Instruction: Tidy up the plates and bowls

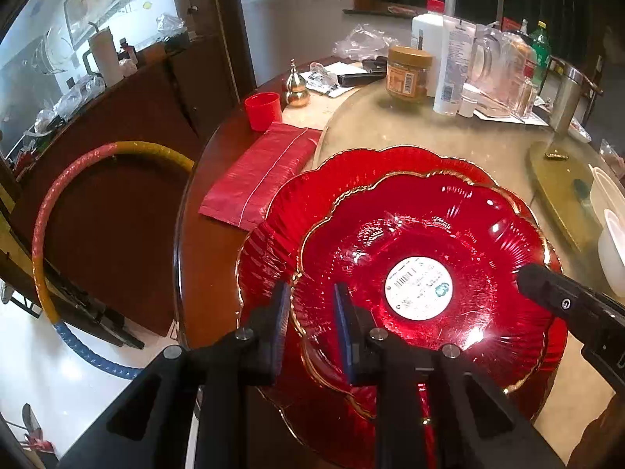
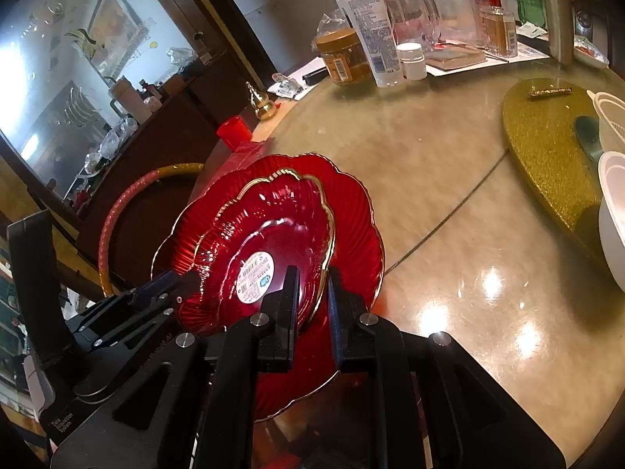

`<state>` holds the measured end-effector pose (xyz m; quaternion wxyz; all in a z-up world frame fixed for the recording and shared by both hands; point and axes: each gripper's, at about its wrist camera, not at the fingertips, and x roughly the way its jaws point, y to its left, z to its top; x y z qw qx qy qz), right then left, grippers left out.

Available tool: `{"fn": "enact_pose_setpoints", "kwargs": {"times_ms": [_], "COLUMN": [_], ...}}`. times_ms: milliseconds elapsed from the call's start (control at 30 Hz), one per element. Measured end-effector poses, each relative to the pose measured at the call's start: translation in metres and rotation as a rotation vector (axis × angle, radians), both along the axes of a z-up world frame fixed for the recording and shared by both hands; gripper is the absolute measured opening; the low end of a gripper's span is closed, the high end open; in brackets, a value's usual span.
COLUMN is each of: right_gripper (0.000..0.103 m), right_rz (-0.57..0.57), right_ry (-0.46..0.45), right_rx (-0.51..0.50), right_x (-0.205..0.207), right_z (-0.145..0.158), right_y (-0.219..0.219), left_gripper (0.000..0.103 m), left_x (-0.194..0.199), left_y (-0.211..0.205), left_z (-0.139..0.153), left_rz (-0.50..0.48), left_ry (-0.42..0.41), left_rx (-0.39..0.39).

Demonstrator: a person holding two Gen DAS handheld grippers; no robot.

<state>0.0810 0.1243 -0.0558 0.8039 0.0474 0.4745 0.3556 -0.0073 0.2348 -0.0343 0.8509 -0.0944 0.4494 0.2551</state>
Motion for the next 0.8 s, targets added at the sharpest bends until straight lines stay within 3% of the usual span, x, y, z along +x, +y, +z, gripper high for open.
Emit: {"fn": "enact_pose_setpoints", "kwargs": {"times_ms": [467,533,600,733,800], "right_gripper": [0.014,0.014,0.015,0.015,0.032], "right_rz": [-0.018,-0.022,-0.028,-0.042,-0.044], "right_ry": [-0.009,-0.010,-0.006,-0.010,-0.008], "right_rx": [0.016,0.015,0.021,0.026,0.047], "right_x": [0.002,0.002,0.003,0.005,0.005], "right_z": [0.002,0.002,0.002,0.005,0.006], "right_y": [-0.007,-0.007,-0.009,-0.013,-0.015], "left_gripper": [0.028,0.031,0.044,0.055,0.065], "left_x": [-0.002,-0.002,-0.004,-0.006,-0.010], "left_y": [-0.001,-0.002,-0.003,-0.005,-0.005], "left_z": [0.004,0.004,0.007,0.014,0.018], "left_rz": [0.010,0.009,0.006,-0.002,0.004], "left_ry": [-0.010,-0.013,-0.028,-0.057,-0.073], "left_rx": [0.002,0.001,-0.002,-0.012,-0.009]}}
